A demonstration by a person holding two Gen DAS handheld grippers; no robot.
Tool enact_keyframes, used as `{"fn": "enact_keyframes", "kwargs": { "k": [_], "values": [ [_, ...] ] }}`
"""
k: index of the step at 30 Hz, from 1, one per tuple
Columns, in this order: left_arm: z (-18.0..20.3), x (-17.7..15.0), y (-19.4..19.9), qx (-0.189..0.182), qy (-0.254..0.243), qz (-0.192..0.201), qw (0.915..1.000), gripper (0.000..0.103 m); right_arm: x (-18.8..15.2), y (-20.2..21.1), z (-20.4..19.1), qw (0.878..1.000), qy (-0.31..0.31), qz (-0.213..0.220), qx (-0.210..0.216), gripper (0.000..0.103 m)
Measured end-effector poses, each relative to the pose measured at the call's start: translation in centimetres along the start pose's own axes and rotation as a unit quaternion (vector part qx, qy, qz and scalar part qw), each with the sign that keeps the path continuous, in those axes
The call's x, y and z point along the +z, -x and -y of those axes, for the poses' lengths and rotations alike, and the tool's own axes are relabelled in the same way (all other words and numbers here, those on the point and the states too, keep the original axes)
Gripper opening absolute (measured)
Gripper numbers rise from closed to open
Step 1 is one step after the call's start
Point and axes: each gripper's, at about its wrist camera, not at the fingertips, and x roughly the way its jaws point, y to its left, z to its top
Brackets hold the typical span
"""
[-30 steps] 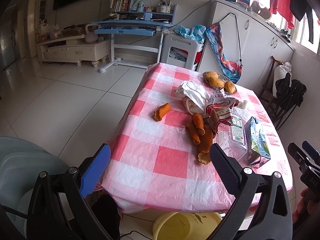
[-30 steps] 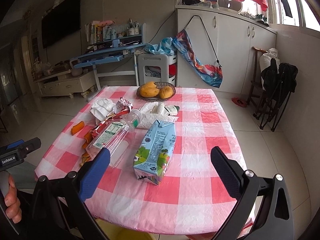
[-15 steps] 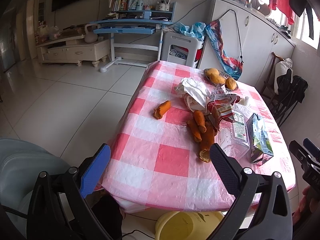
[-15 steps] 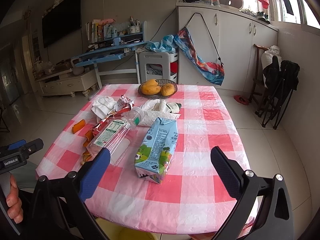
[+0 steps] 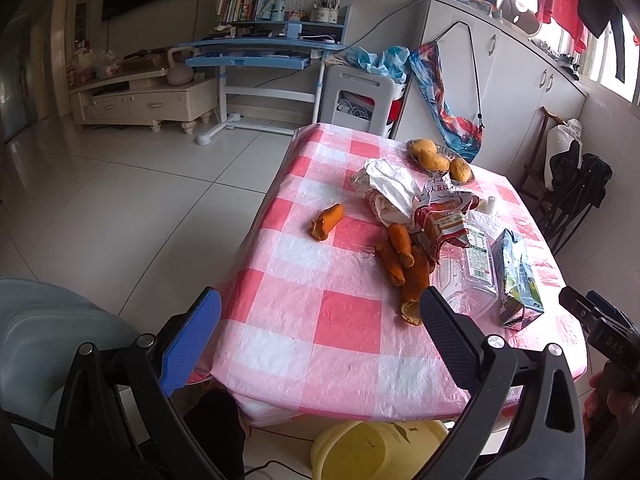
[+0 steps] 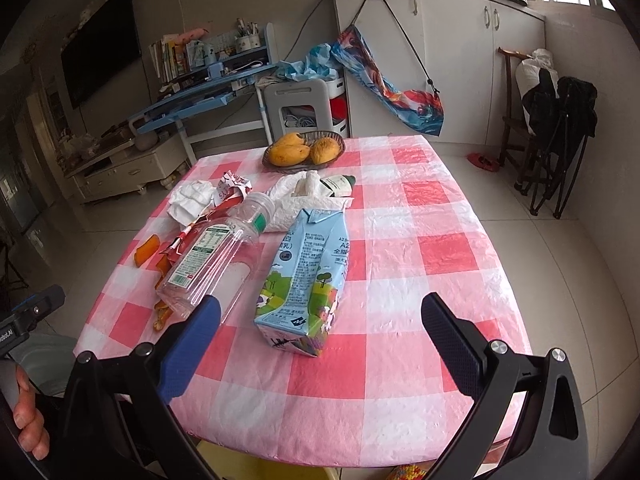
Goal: Collect trash
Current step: 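Grasp the blue milk carton with the right tool while the left tool grasps an orange peel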
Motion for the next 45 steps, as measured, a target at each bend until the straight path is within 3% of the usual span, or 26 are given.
{"fn": "enact_keyframes", "kwargs": {
  "k": [6, 11, 20, 31, 40, 43, 45],
  "values": [
    [0.2, 0.0, -0.5, 0.003, -0.005, -0.007, 1.0, 0.096, 0.2, -0.8, 1.0, 0.999, -0.026, -0.016, 0.01, 0.097],
    [0.7, 0.7, -1.4, 0.009, -0.029, -0.016, 0.9994, 0.096, 1.3, -2.0, 1.1, 0.999, -0.009, -0.035, 0.01, 0.097],
    [-0.1, 4.5, -5.0, -0.006, -0.052, -0.04, 0.9978, 0.096, 3.3, -6.5, 3.3, 0.996, -0.039, -0.079, 0.019, 0.096],
    [0.1, 7.3, -13.2, 0.03, -0.107, -0.082, 0.9904, 0.095, 2.7, -9.3, 3.3, 0.985, -0.08, -0.128, 0.082, 0.076],
    [2.9, 6.9, -16.6, 0.044, -0.164, -0.103, 0.9801, 0.073, 2.7, -10.1, 2.4, 0.981, -0.08, -0.14, 0.105, 0.065],
    [2.9, 6.9, -17.1, 0.029, -0.16, -0.12, 0.9793, 0.053, 2.7, -10.3, 2.2, 0.981, -0.078, -0.14, 0.11, 0.062],
    [2.8, 6.8, -17.4, 0.009, -0.151, -0.132, 0.9796, 0.029, 2.7, -10.4, 2.1, 0.979, -0.08, -0.142, 0.12, 0.054]
  ]
}}
